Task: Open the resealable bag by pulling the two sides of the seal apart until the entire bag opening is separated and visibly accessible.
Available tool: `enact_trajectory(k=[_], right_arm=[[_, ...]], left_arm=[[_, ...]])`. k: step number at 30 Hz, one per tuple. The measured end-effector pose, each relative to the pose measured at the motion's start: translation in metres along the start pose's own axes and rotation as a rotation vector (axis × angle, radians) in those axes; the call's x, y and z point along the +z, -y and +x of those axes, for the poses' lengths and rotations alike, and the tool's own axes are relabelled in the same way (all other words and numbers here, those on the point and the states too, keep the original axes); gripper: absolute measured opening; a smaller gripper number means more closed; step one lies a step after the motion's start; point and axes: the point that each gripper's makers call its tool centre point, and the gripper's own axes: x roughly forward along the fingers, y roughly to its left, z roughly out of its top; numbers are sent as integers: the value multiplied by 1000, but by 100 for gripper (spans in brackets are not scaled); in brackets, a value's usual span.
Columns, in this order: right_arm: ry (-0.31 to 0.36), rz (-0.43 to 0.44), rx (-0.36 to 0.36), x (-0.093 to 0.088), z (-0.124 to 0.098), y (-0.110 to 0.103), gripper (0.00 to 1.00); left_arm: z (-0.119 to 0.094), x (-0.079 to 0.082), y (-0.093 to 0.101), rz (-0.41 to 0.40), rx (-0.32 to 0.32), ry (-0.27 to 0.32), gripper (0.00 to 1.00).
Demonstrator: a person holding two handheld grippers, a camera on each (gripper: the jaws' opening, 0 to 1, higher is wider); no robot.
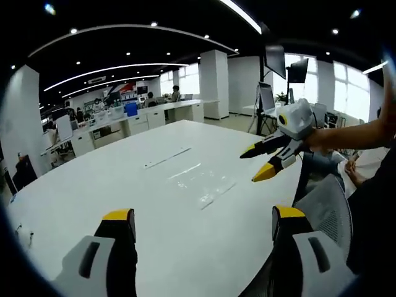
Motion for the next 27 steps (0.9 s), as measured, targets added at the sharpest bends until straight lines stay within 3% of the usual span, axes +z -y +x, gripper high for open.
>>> enact_trajectory(k=[4, 17, 24, 25, 27], right_arm=[[12, 16, 12, 0, 2, 3, 56], [-44, 44, 18, -28, 16, 14, 54], [-47, 64, 23, -29, 30, 20, 54], [-46, 71, 28, -30, 32, 20, 54], [-6, 167, 48, -26, 38, 19, 54]], left_arm=[[1, -5, 3, -7, -10, -17, 89], [5, -18, -9, -59, 15, -57, 86], [10, -28, -13, -88, 20, -83, 85], [11, -29, -13, -89, 18, -87, 85], [13, -30, -14, -89, 17, -90, 85]])
